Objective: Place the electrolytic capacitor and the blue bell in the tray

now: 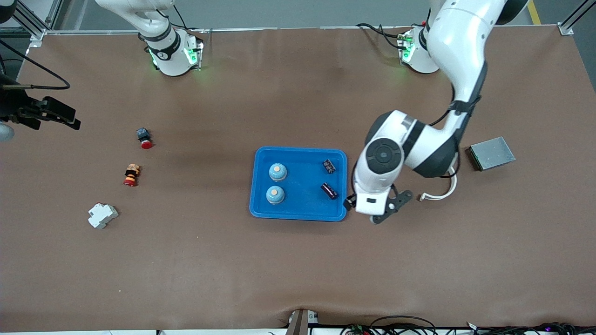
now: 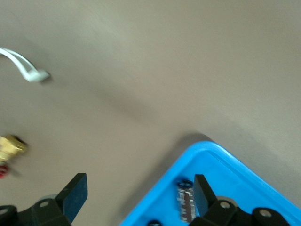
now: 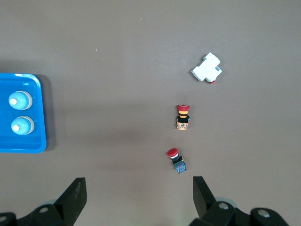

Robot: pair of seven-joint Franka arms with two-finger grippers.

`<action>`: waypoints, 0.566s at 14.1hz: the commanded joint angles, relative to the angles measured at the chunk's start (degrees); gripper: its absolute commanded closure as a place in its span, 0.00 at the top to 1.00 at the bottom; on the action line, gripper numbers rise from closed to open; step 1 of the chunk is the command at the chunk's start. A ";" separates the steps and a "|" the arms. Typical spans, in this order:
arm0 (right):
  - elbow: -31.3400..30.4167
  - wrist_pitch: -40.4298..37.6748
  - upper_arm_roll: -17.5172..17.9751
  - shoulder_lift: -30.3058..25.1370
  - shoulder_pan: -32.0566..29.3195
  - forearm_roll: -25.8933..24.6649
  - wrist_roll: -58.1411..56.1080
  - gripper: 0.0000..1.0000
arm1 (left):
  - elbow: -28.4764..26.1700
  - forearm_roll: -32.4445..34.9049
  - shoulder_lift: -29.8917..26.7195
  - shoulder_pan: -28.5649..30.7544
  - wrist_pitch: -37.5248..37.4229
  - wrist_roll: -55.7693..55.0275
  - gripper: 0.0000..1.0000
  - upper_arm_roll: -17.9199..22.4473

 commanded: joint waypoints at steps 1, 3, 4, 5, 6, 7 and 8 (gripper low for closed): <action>-0.28 -0.45 0.71 -0.97 -1.00 -0.66 -0.17 1.00 | -1.27 -2.71 -3.81 4.42 -4.01 9.11 1.00 -0.60; -0.28 -0.19 0.63 -0.97 -1.09 -0.66 1.15 1.00 | -1.36 -3.60 -5.57 7.77 -7.35 17.46 1.00 -0.60; -0.28 -0.10 0.45 -0.97 -1.09 -0.66 2.02 1.00 | -1.36 -3.60 -6.45 9.61 -8.85 21.24 1.00 -0.51; -0.28 -0.01 0.10 -1.06 -1.01 -0.66 2.29 1.00 | -1.36 -3.60 -6.98 11.72 -9.99 25.37 1.00 -0.59; -0.28 0.07 0.10 -1.06 -1.09 -0.66 2.30 1.00 | -1.45 -3.60 -7.42 13.56 -10.88 29.07 1.00 -0.60; -0.37 0.16 0.01 -1.06 -1.01 -0.66 2.47 1.00 | -1.45 -3.60 -7.78 15.41 -11.58 32.93 1.00 -0.60; -0.37 0.34 0.01 -1.06 -1.00 -0.66 3.86 1.00 | -1.45 -3.60 -8.04 17.34 -12.28 36.97 1.00 -0.60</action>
